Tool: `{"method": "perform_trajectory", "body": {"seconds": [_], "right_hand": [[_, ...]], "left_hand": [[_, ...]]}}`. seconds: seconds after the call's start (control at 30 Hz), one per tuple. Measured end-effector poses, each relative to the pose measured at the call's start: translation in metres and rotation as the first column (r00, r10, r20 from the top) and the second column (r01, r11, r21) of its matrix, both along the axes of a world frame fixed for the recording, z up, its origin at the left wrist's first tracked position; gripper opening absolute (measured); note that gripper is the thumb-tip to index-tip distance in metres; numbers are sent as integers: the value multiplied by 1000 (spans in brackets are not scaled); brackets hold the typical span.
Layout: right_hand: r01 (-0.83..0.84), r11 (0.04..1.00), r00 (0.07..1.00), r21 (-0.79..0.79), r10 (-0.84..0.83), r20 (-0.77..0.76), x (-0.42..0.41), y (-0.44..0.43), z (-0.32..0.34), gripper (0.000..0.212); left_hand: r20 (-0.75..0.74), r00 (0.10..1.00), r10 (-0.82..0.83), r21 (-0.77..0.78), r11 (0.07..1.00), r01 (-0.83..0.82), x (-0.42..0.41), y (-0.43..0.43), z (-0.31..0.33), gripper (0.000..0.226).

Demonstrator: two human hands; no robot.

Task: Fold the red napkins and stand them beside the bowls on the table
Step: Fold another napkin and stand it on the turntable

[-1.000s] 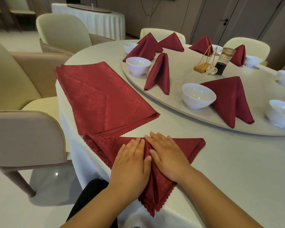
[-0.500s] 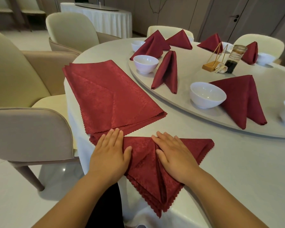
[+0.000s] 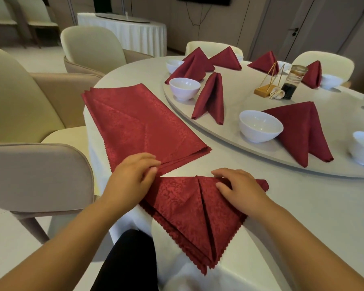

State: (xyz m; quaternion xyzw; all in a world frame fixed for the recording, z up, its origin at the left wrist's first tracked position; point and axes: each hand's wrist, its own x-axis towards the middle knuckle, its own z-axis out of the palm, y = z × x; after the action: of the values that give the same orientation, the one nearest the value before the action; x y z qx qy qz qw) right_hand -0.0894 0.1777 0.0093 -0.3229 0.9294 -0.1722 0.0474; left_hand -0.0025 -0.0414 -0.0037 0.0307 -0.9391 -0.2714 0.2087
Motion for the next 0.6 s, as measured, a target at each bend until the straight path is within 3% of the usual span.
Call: {"method": "perform_trajectory", "body": {"seconds": [0.1, 0.2, 0.37, 0.4, 0.5, 0.6], "right_hand": [[-8, 999, 996, 54, 4, 88, -4, 1, 7, 34], [-40, 993, 988, 114, 22, 152, -7, -1, 9, 30], [-92, 990, 955, 110, 57, 290, -10, -3, 14, 5], [-105, 989, 952, 108, 69, 299, -11, -4, 16, 13], [-121, 986, 950, 117, 81, 302, -13, -5, 23, 28], [-112, 986, 960, 121, 76, 270, -15, -7, 38, 28]], "left_hand": [[254, 945, -208, 3, 977, 214, -27, 7, 4, 34], [454, 852, -259, -37, 951, 308, -41, 13, 7, 31], [595, 746, -298, 9, 931, 365, -41, 15, 13, 13], [611, 735, -295, 8, 930, 366, -40, 14, 14, 6], [621, 726, -295, -4, 925, 379, -40, 12, 18, 23], [547, 803, -239, -83, 938, 336, -43, 10, 35, 14]]}}
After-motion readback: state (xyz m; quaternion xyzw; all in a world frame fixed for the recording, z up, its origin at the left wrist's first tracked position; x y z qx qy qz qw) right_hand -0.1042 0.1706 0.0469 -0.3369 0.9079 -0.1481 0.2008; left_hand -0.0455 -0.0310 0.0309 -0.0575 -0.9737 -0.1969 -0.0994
